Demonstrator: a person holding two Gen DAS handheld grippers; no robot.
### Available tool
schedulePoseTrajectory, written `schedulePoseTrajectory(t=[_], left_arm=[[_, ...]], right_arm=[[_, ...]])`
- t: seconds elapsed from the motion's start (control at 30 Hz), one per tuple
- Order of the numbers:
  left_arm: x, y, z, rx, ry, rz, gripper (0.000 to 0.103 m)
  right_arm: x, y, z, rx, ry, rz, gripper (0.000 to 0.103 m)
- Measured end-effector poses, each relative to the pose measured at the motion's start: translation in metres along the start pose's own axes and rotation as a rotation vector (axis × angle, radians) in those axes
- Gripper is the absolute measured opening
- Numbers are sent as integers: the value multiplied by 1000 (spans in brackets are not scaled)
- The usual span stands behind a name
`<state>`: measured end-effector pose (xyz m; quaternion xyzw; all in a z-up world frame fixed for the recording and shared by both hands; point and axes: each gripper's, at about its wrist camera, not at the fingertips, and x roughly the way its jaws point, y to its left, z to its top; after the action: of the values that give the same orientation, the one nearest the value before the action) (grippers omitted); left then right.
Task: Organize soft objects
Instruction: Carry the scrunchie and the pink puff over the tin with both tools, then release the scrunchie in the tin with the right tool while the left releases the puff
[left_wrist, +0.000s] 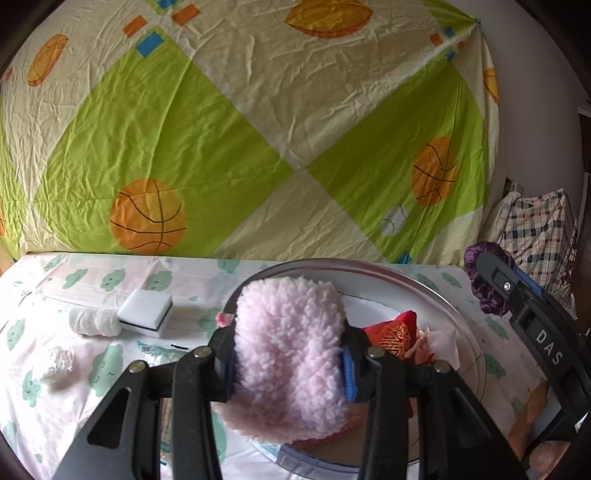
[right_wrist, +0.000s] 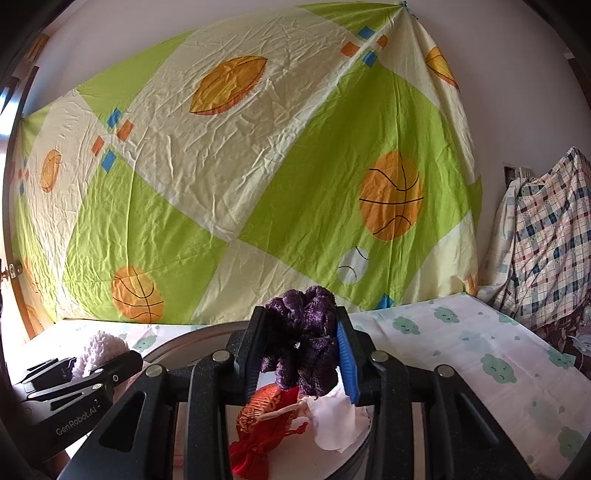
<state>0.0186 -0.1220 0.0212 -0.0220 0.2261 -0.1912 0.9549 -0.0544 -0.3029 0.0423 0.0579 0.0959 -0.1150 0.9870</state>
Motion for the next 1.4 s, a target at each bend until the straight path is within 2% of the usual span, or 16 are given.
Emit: schedulePoseTrajectory(t=[0.47, 0.73, 1.1, 1.17, 1.27, 1.33, 1.37, 1.4], left_arm=[[38, -42, -3, 29, 94, -1, 41], [53, -51, -5, 40, 151, 37, 41], [57, -52, -9, 75, 182, 86, 42], [57, -52, -10, 78, 182, 89, 47], [57, -51, -10, 72, 179, 92, 64], [54, -50, -9, 67, 167, 91, 85], [52, -49, -9, 65, 158, 99, 92], [50, -49, -9, 65, 151, 98, 103]], right_arm=[[28, -21, -4, -45, 68, -80, 38], [43, -23, -11, -61, 135, -82, 38], [53, -16, -19, -88, 201, -64, 40], [55, -16, -20, -85, 210, -55, 41], [55, -17, -21, -72, 213, -45, 48], [51, -20, -19, -48, 188, -43, 60], [48, -22, -18, -32, 168, -39, 66], [45, -25, -16, -15, 146, -35, 76]])
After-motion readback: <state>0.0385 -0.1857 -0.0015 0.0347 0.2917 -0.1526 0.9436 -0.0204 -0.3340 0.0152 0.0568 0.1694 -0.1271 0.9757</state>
